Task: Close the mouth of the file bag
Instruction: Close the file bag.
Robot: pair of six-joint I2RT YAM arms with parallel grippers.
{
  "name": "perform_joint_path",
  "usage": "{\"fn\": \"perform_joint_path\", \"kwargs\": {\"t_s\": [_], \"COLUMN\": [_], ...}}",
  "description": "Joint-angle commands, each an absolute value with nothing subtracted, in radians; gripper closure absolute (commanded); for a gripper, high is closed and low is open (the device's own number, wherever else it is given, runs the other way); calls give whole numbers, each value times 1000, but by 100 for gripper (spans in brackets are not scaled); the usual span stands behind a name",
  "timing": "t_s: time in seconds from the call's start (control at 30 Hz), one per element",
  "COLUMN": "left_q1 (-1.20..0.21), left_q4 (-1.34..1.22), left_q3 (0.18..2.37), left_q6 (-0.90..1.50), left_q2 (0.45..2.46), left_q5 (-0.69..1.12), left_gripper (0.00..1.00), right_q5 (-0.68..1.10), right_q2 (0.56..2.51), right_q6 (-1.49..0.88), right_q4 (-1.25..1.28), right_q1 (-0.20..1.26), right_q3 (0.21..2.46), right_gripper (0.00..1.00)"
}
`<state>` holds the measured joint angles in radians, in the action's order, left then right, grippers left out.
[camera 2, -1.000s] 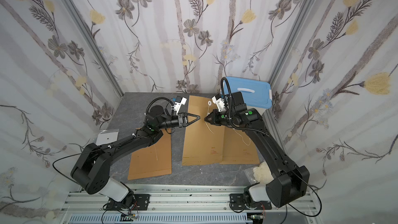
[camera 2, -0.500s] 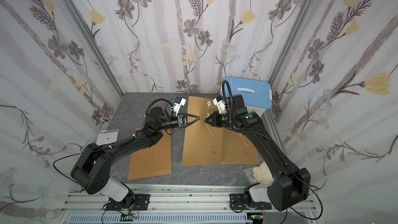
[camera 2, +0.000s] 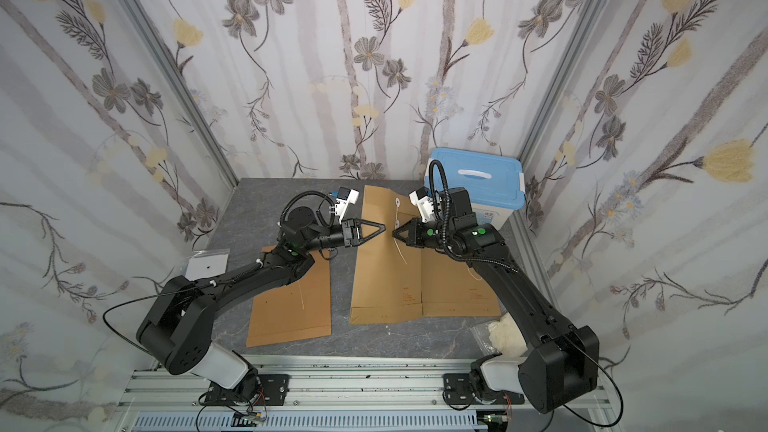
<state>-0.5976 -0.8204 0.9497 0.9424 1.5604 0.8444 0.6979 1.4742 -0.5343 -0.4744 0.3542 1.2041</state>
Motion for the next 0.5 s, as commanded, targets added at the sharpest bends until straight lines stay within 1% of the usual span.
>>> {"fn": "perform_joint_path", "kwargs": {"t_s": [0.0, 0.47], "left_q1": [-597, -598], "left_q4": [-925, -927], "left_q3": [953, 943], "left_q6": [956, 959], "left_q2": [1558, 1549], "left_q5": [824, 823], "left_gripper": [100, 100], "right_q5": [772, 841], "right_q2": [1474, 1479], "right_q6": [-552, -597], "right_q4": [-423, -321], "right_q1": [359, 342], "right_q3": [1185, 1138], "right_gripper": [96, 89]}}
